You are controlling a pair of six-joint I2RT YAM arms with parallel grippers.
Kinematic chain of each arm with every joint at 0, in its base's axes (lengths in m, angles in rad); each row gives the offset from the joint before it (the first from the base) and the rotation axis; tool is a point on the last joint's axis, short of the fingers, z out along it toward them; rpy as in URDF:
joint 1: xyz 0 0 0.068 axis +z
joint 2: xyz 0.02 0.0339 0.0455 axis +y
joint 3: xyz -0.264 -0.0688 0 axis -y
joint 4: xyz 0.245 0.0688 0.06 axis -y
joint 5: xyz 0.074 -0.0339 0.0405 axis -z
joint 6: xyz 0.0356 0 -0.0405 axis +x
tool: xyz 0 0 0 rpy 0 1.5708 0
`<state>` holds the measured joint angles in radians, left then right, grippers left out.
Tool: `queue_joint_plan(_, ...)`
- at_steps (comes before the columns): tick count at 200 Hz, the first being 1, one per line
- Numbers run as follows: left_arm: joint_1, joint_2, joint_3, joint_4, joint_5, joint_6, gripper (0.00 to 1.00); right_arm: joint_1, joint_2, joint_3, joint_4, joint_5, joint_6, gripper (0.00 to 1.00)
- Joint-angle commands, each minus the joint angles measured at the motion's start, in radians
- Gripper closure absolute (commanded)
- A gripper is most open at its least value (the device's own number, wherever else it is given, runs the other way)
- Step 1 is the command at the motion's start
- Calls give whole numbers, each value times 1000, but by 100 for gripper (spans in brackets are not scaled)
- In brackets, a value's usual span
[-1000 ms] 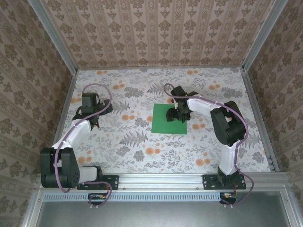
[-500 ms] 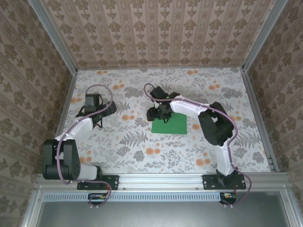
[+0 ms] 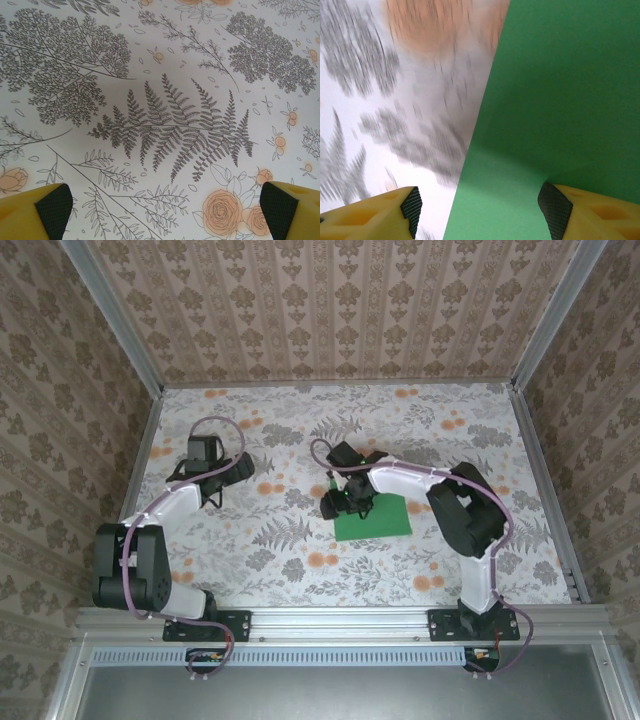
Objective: Fold a paper plane with a square sheet of paper (pick it up from the middle)
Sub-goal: Move the square sheet of paper to the center of the table, then fold the square sheet of paper in half at the center of the table.
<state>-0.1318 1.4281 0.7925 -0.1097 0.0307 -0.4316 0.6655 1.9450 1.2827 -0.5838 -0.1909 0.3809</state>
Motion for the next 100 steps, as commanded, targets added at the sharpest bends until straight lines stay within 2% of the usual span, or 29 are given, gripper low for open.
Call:
queue_joint_plan(1,-7,17,35,-3,26,-45,0,14,-27,-96,-179,29,-51,30)
queue_joint_plan(34,-21,34,36,16,44,-109,0,12,-170,-32,-180,108,6,27)
queue_joint_plan(58,-43,50,35,25,61,-136,0,-8,-248,-42,-181,271,91,13)
queue_joint_plan(69,-58,55,34,30,61,-138,0,-37,-248,-64,-176,312,111,10)
queue_joint_plan(100,-93,83,42,42,83,-140,0,-86,-170,-47,-210,307,74,10)
